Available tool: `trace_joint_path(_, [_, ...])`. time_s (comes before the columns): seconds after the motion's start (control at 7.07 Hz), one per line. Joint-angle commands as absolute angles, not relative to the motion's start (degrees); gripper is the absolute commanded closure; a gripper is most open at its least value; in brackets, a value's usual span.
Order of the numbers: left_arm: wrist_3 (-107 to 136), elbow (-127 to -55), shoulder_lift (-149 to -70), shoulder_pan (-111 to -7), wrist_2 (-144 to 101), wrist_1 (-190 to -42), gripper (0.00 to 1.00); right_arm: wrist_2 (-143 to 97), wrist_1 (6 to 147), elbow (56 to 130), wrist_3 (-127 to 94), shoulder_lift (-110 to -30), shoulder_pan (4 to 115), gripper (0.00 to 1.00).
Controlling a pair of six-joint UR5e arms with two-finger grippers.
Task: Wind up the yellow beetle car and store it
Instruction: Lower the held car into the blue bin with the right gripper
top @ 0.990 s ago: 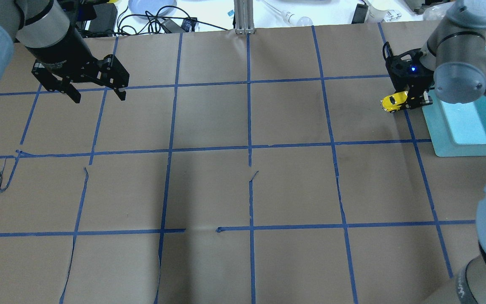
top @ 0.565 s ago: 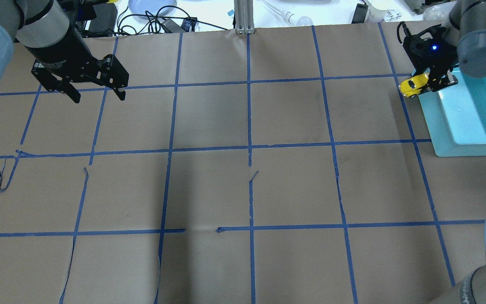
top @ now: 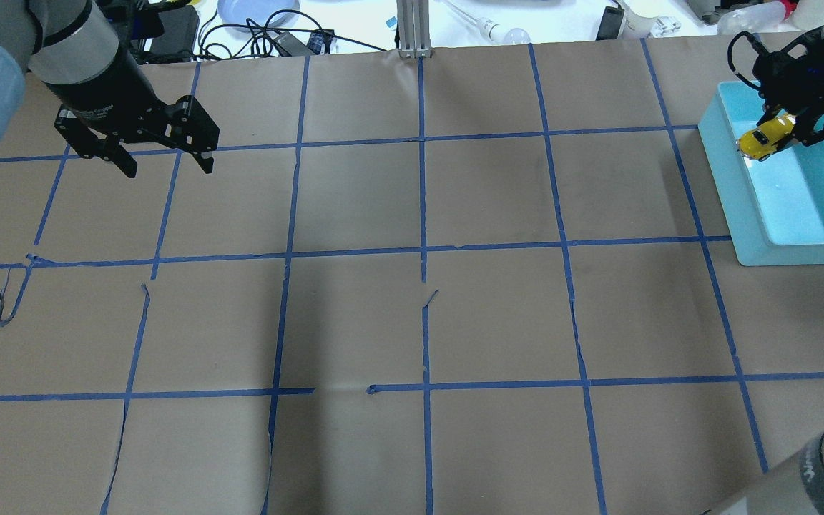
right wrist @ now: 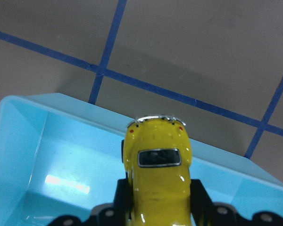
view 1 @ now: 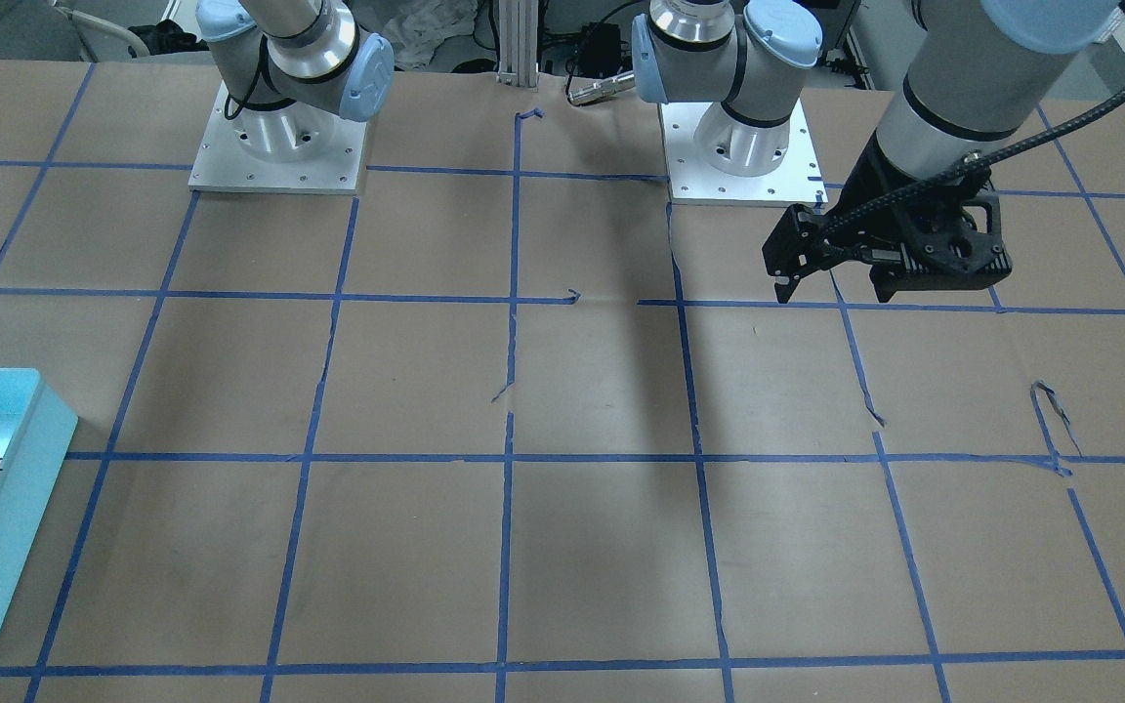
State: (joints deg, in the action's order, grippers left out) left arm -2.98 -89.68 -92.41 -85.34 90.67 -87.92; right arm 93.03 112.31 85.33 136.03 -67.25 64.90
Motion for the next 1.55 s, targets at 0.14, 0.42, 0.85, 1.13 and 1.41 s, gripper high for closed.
trace_joint_path(0.14, [-3.0,-89.9,-92.3,-85.4,90.6,-87.9,0.0,93.2,112.4,83.1,151.3,-64.5,61.7,1.0])
trace_joint_path(0.42, [-3.0,-89.9,-92.3,-85.4,90.6,-87.9,0.0,93.0,112.4,83.8,165.4,-63.9,59.6,1.0])
trace_joint_path(0.85, [-3.0,-89.9,-92.3,-85.4,90.6,-87.8,0.0,93.5,113.5,84.5,188.7,-63.6,55.1,1.0])
trace_joint_path(1.13, [-2.9,-89.9,-92.3,-85.4,90.6,-87.8,0.0,92.3,116.3,84.3,193.9,-61.5,55.1,1.0])
trace_joint_path(1.41, [-2.9,-89.9,-92.3,-85.4,90.6,-87.8,0.0,89.0,118.4,84.5,194.9,-59.1,55.1,1.0])
